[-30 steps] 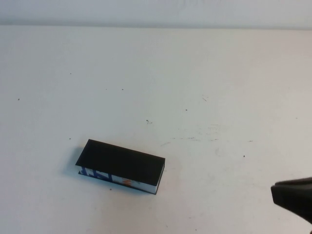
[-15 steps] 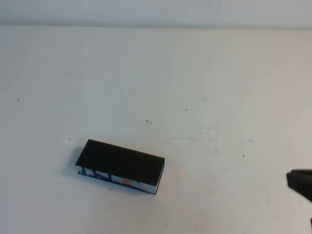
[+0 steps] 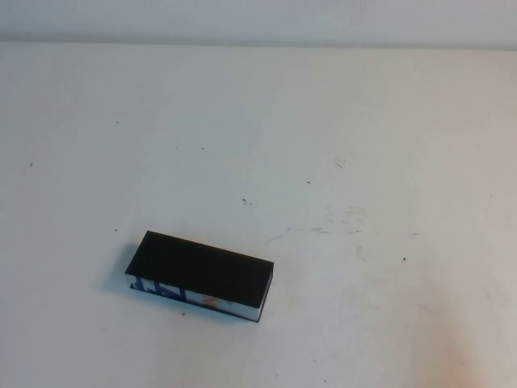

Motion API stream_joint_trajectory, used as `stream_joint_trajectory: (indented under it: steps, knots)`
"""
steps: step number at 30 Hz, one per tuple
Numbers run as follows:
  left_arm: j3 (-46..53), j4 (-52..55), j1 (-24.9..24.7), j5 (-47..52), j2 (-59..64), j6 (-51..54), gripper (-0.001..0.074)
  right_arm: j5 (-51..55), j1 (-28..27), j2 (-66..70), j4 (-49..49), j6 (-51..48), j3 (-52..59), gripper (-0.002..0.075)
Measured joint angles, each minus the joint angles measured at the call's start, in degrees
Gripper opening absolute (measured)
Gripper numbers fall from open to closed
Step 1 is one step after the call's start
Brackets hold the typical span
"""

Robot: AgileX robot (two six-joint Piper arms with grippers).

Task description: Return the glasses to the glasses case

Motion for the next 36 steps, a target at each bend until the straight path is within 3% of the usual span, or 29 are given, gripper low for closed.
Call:
stream_joint_trajectory:
  steps: [5,12,36]
  knots:
    - [0.0,-0.1,0.0,0.0,0.0,0.0,-0.0004,2.2,-0.1,-5.9,0.0,0.0,2.9,-0.0011]
    - [0.0,-0.1,0.0,0.0,0.0,0.0,-0.0004,14.7,1.0,-6.2,-2.2,-0.9,3.0,-0.0011]
    - [0.0,-0.2,0.0,0.0,0.0,0.0,-0.0004,15.3,2.2,-6.2,-1.7,-2.6,3.0,-0.0011]
